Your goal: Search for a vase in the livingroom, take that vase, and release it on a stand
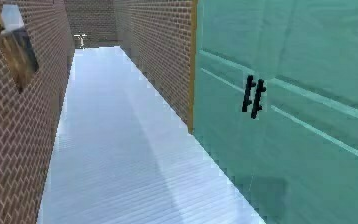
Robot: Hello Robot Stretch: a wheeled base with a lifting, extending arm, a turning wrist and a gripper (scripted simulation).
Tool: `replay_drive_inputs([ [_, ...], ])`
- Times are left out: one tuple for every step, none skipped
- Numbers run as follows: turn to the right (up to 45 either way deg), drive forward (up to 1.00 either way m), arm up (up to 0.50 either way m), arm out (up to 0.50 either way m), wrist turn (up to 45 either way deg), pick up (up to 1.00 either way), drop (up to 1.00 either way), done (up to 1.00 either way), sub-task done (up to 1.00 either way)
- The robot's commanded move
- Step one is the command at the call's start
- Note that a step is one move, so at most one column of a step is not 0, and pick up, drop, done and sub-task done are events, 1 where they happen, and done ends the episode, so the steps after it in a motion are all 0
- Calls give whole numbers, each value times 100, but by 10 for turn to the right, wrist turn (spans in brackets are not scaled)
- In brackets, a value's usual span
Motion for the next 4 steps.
replay_drive_inputs([
  [0,30,0,0,0,0,0,0,0],
  [-210,0,0,0,0,0,0,0,0],
  [0,100,0,0,0,0,0,0,0],
  [-30,0,0,0,0,0,0,0,0],
])
